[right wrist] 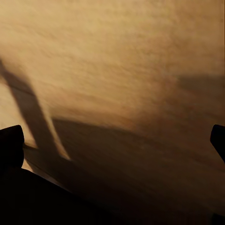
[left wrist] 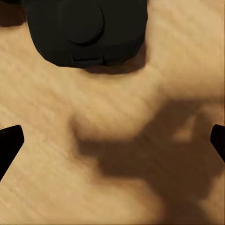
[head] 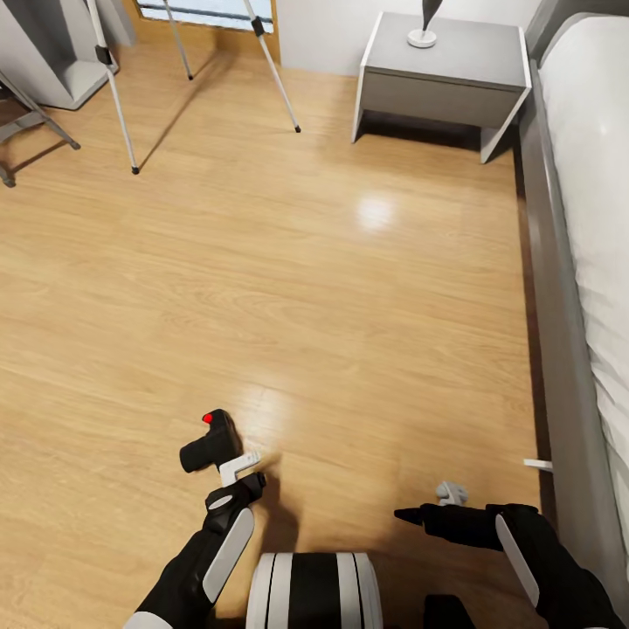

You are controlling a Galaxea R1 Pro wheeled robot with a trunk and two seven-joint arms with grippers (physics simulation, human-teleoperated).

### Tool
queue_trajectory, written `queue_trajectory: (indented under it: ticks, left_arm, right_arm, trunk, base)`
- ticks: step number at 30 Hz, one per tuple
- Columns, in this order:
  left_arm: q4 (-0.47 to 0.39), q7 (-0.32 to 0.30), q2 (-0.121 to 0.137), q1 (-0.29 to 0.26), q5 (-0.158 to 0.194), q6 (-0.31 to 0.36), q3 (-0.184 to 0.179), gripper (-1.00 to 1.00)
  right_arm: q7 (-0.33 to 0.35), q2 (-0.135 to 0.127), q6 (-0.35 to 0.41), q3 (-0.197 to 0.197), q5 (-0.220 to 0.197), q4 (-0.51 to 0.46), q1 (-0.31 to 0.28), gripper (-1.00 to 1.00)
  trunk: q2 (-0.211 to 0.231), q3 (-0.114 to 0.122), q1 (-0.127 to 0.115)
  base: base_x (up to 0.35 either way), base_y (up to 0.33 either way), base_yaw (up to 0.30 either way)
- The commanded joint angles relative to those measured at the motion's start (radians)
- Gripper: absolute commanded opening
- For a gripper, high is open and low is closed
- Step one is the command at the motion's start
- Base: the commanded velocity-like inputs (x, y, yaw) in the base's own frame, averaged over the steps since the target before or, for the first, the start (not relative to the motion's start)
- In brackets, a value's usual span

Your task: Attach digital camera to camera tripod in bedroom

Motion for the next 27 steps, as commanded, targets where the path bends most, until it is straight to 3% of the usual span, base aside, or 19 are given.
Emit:
queue_trajectory:
  ticks: [1,6,11,14,16,17,22,27]
  left_arm:
    - [-0.002,0.007,0.000,0.000,0.006,0.003,-0.002,1.00]
    - [-0.003,0.007,0.000,0.000,0.006,0.002,-0.002,1.00]
    - [-0.004,0.007,0.000,0.000,0.006,0.002,-0.002,1.00]
    - [-0.004,0.007,0.000,0.000,0.006,0.002,-0.002,1.00]
    - [-0.004,0.007,0.000,0.000,0.006,0.002,-0.002,1.00]
    - [-0.005,0.007,0.000,0.000,0.006,0.002,-0.002,1.00]
    - [-0.005,0.007,0.000,0.000,0.006,0.002,-0.003,1.00]
    - [-0.007,0.007,0.000,0.000,0.006,0.002,-0.003,1.00]
  right_arm:
    - [-0.001,0.000,0.008,-0.001,-0.008,0.000,0.000,1.00]
    - [0.004,-0.001,0.009,0.000,-0.010,-0.009,0.000,1.00]
    - [0.076,-0.003,0.009,0.000,-0.010,-0.026,0.000,1.00]
    - [0.157,-0.006,0.009,-0.001,-0.007,-0.028,0.000,1.00]
    - [0.259,-0.019,0.008,-0.001,-0.001,-0.028,0.000,1.00]
    - [0.395,-0.048,0.007,-0.002,0.001,-0.025,0.000,1.00]
    - [0.514,-0.079,0.004,-0.003,0.001,-0.023,0.000,1.00]
    - [0.563,-0.093,0.001,-0.004,-0.001,-0.021,0.000,1.00]
  trunk:
    - [0.000,-0.001,0.000]
    - [0.000,-0.001,0.000]
    - [0.000,-0.001,0.000]
    - [0.000,-0.001,0.000]
    - [0.000,-0.001,0.000]
    - [0.000,-0.001,0.000]
    - [0.000,-0.001,0.000]
    - [0.000,-0.001,0.000]
  base:
    - [0.000,0.000,0.000]
    - [0.000,0.000,0.000]
    - [0.000,0.000,0.000]
    - [0.000,0.000,0.000]
    - [0.000,0.000,0.000]
    - [0.000,0.000,0.000]
    - [0.000,0.000,0.000]
    - [0.000,0.000,0.000]
